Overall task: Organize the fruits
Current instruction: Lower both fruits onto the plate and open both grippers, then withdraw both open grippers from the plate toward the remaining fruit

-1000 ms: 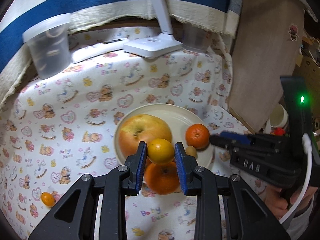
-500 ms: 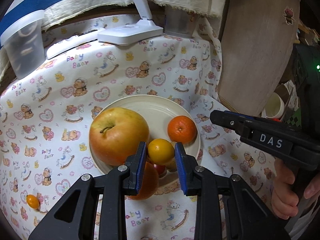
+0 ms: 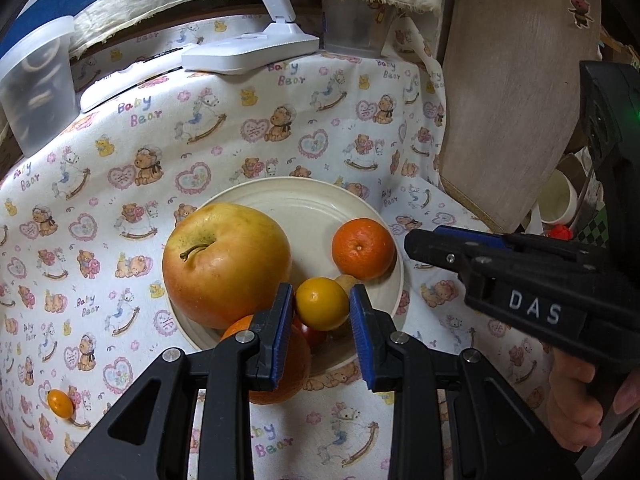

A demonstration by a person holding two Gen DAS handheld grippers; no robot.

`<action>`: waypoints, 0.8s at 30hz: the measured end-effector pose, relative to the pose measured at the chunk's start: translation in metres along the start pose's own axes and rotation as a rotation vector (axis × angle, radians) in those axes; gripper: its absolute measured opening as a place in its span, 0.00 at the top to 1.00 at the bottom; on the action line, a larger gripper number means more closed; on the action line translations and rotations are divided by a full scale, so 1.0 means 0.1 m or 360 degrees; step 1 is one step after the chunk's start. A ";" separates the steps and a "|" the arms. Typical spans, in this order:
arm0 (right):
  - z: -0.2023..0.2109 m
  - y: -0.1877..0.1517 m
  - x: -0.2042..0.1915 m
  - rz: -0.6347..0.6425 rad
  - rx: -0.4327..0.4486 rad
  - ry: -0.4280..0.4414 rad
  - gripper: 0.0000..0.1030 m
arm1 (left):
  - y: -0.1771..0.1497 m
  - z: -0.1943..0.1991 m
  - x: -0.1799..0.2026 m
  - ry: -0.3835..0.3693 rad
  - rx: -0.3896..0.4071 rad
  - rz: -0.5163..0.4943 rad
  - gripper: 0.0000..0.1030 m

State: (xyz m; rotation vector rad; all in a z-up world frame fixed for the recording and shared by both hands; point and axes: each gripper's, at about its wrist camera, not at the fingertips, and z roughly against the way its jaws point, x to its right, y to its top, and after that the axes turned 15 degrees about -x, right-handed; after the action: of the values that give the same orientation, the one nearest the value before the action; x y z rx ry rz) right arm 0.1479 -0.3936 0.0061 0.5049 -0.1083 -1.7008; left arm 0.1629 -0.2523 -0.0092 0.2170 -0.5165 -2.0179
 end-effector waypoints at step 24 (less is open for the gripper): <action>0.05 -0.01 0.05 -0.0050 0.0033 0.0031 0.75 | -0.04 0.04 0.03 -0.0007 0.0042 -0.0023 0.65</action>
State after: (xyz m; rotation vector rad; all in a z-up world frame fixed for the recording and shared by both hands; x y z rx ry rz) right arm 0.1446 -0.3994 0.0087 0.5408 -0.1041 -1.7268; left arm 0.1568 -0.2524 -0.0068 0.2326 -0.5461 -2.0272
